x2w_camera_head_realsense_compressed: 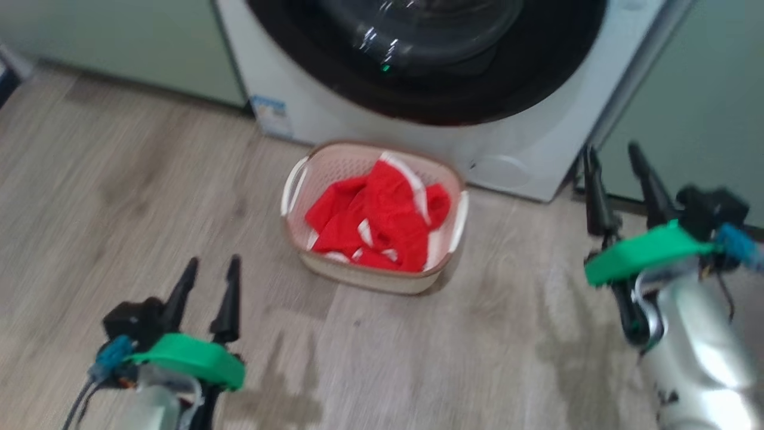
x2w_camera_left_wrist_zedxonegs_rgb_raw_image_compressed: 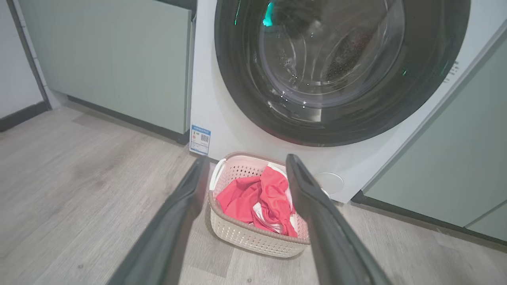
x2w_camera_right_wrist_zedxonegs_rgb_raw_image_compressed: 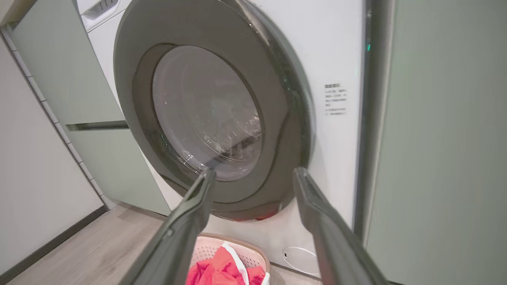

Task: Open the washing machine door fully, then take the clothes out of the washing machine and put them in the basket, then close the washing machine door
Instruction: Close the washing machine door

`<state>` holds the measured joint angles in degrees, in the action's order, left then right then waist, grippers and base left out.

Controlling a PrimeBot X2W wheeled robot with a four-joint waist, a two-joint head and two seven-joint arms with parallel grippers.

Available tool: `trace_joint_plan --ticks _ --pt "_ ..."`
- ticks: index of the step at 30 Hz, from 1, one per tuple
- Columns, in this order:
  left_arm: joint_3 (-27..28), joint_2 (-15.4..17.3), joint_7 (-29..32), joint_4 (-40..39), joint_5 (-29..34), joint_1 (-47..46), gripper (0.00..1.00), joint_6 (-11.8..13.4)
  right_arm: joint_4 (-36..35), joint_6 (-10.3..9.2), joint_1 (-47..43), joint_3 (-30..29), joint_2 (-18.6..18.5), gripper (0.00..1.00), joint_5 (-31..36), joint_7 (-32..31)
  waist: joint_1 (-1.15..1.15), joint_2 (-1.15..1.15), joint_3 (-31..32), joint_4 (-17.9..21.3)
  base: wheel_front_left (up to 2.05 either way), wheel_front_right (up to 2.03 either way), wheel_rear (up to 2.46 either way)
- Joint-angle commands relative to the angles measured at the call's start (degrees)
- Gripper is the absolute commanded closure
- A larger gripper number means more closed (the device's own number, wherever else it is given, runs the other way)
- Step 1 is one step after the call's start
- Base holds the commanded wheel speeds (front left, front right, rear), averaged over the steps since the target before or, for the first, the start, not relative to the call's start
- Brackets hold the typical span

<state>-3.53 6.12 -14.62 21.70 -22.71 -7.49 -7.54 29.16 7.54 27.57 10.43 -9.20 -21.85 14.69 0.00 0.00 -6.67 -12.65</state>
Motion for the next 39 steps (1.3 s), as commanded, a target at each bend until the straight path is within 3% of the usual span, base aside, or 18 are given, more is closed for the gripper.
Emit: trace_joint_plan --ticks 1,15,27,39 --pt "2.6 1.9 -0.4 -1.1 0.4 -0.8 0.0 0.1 -2.5 -0.05 -1.3 0.2 1.0 0.0 0.6 0.3 0.0 0.0 4.4 4.5 0.0 0.0 0.0" --pt "5.1 6.5 -0.4 0.0 0.8 0.0 0.0 0.1 -9.2 -0.05 -17.5 -6.4 3.3 0.0 4.5 0.3 0.0 0.0 9.3 12.5 0.0 0.0 0.0" --pt "7.9 4.0 -0.4 1.1 2.9 0.9 0.0 0.1 -14.6 -0.05 -24.4 -10.3 4.4 0.0 7.3 0.3 0.0 0.0 10.7 17.0 0.0 0.0 0.0" --pt "9.2 3.2 -0.4 2.3 3.3 1.6 0.0 0.1 -15.5 -0.05 -24.9 -11.3 4.7 0.0 7.6 0.3 0.0 0.0 10.6 18.4 0.0 0.0 0.0"
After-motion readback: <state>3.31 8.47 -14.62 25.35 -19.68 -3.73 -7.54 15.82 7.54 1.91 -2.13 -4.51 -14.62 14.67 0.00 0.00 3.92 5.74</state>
